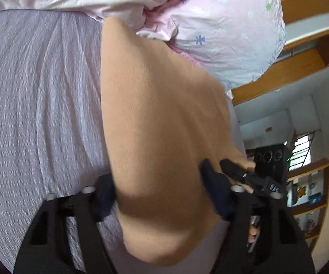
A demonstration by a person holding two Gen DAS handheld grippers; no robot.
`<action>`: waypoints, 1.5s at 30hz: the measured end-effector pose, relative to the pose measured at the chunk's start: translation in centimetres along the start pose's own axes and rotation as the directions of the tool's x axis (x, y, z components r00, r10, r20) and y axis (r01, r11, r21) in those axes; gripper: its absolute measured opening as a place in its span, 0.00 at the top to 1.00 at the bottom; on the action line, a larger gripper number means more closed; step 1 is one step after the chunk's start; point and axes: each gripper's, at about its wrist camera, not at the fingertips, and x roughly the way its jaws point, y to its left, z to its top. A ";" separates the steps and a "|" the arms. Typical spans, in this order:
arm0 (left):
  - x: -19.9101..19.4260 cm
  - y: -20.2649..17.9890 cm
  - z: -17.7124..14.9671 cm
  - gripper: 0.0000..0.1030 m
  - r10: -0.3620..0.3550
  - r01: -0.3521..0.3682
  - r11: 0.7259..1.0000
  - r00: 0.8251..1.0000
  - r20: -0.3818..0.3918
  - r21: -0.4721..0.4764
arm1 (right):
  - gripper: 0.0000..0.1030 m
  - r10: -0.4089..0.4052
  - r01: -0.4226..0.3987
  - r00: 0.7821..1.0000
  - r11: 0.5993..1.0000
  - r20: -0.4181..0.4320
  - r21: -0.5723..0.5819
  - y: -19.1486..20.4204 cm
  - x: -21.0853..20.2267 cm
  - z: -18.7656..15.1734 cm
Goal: Fold small clothes
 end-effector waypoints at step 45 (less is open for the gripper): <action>-11.6 -1.5 -10.5 0.24 0.255 -0.326 0.865 0.941 0.224 0.382 | 0.45 -0.117 0.118 0.993 0.975 0.016 -0.190 8.3 4.6 -6.9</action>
